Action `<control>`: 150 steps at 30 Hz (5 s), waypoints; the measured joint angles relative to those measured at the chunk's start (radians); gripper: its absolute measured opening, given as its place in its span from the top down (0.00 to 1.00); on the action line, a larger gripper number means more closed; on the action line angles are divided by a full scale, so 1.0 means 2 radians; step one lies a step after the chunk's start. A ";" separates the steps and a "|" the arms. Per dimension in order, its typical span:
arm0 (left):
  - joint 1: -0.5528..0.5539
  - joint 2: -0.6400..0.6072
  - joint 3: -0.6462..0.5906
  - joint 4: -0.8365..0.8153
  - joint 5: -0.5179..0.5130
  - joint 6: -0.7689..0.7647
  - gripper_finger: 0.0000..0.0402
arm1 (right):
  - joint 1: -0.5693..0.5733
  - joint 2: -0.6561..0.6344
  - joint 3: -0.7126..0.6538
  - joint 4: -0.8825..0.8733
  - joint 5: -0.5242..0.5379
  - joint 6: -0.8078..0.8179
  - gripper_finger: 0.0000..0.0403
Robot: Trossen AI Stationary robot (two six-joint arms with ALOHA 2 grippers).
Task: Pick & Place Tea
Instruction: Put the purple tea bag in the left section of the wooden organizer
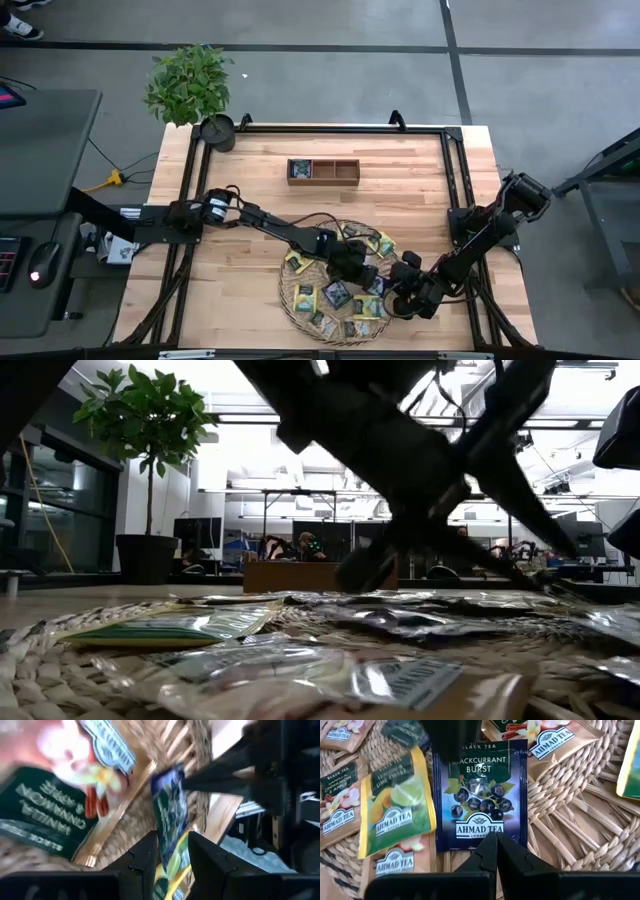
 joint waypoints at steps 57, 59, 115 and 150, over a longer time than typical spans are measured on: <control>0.008 0.006 0.067 -0.068 -0.024 0.079 1.00 | -0.003 -0.069 0.000 -0.014 -0.032 -0.014 1.00; 0.011 0.006 0.076 -0.087 -0.023 0.089 1.00 | -0.003 -0.083 0.000 -0.024 -0.027 -0.017 1.00; 0.280 -0.085 0.344 -0.773 -0.155 0.716 1.00 | -0.007 -0.156 0.000 -0.076 0.022 -0.007 1.00; 0.334 -0.300 -0.065 -0.510 -0.060 0.858 1.00 | -0.076 -0.156 0.000 -0.069 -0.005 -0.036 1.00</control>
